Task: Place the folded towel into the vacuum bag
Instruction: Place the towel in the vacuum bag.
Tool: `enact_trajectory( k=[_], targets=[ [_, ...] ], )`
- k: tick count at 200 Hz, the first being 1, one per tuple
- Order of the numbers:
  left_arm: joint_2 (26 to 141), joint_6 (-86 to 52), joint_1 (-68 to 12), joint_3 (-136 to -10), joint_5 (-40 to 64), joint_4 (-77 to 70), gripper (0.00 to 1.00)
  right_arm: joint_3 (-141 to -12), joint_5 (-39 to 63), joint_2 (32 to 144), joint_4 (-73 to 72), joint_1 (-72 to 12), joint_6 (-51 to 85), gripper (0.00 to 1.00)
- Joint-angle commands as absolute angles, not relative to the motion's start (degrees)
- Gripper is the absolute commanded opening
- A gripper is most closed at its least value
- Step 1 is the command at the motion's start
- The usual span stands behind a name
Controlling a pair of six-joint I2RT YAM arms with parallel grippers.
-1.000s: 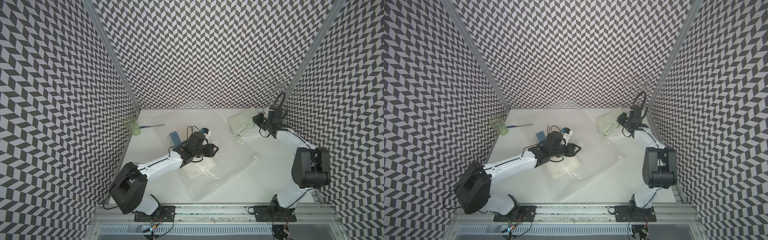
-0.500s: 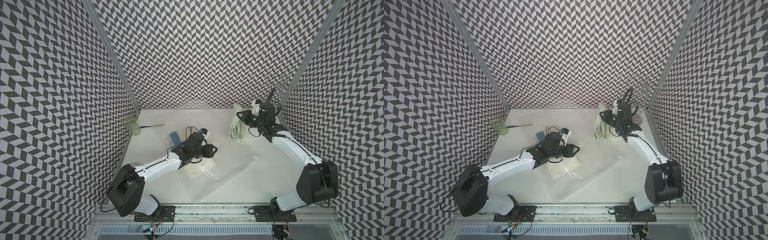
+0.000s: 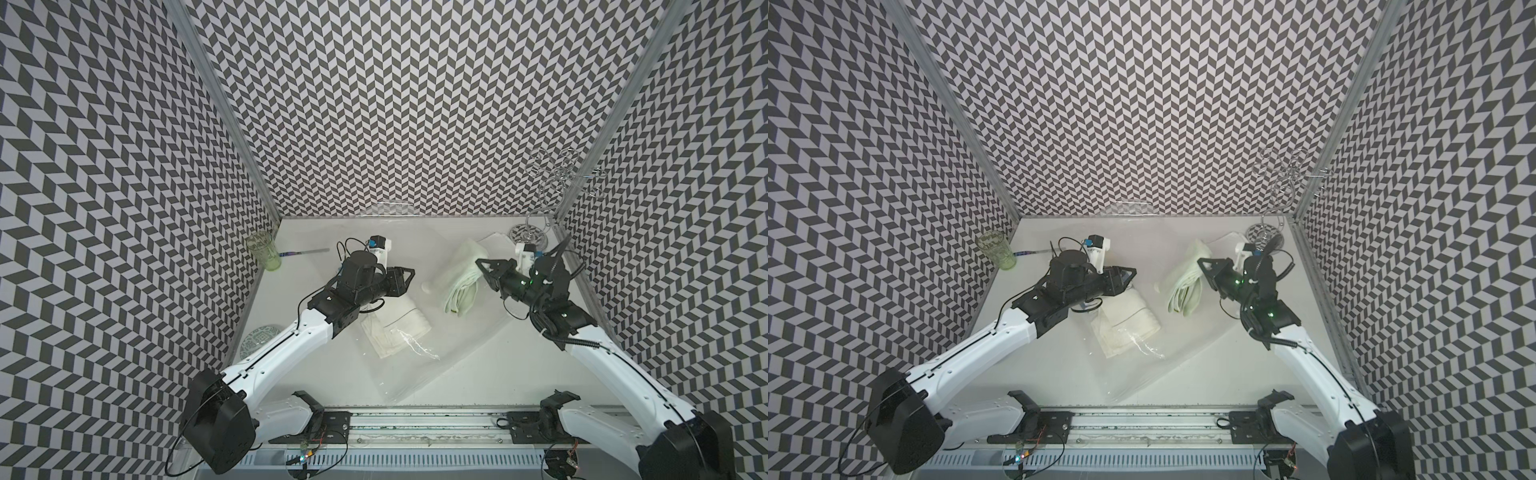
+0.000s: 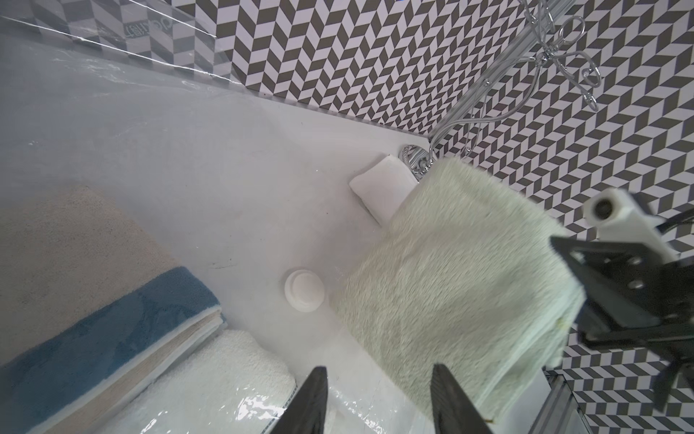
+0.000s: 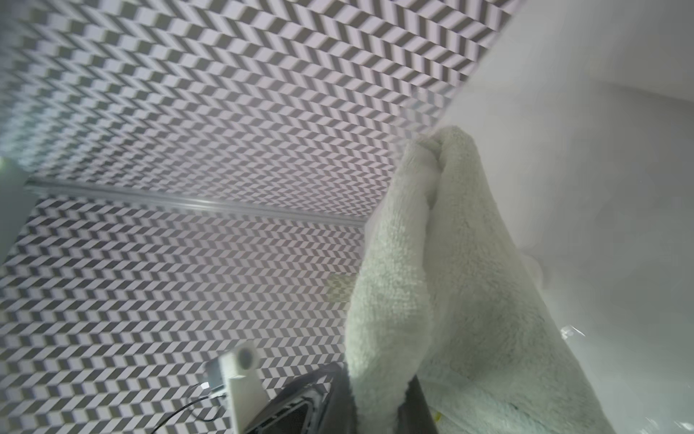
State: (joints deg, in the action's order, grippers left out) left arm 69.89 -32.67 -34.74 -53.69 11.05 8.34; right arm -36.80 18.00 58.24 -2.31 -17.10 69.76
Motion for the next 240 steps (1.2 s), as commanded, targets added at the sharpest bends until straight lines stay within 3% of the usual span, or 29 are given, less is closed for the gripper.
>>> enact_trajectory(
  k=[1, 26, 54, 77, 108, 158, 180, 202, 240],
  targets=[
    [71.3, -32.8, -34.9, -53.5, 12.9, 8.8, 0.48, -28.1, 10.6, 55.5, -1.2, -15.5, 71.7, 0.08],
    [72.1, -33.7, -35.7, -52.1, 13.7, 7.4, 0.48, -22.8, 7.4, 54.4, 4.4, -10.6, 63.4, 0.10],
    [72.6, -33.7, -35.9, -52.0, 13.9, 6.8, 0.48, -23.8, 1.1, 53.6, 10.8, -8.5, 56.9, 0.11],
    [73.7, -33.6, -36.5, -52.3, 14.2, 6.2, 0.48, -25.1, 1.7, 55.6, 10.6, -7.6, 52.7, 0.17],
    [74.9, -33.9, -37.9, -51.5, 13.9, 5.3, 0.48, -30.4, 4.7, 62.1, 16.3, -7.1, 46.3, 0.41],
    [77.5, -34.0, -40.0, -50.8, 14.3, 4.5, 0.48, -39.8, -4.7, 62.7, 27.3, -7.8, 36.4, 0.72],
    [78.4, -34.3, -41.5, -50.7, 13.9, 4.2, 0.48, -45.7, -13.7, 63.9, 33.1, -13.1, 33.3, 0.75],
    [79.3, -35.4, -43.3, -49.9, 13.7, 3.7, 0.48, -52.2, -26.2, 67.7, 39.0, -25.3, 31.5, 0.73],
    [80.5, -37.6, -45.9, -47.5, 13.3, 1.0, 0.48, -50.4, -9.1, 71.5, 33.2, -30.1, 31.3, 0.59]
  ],
)
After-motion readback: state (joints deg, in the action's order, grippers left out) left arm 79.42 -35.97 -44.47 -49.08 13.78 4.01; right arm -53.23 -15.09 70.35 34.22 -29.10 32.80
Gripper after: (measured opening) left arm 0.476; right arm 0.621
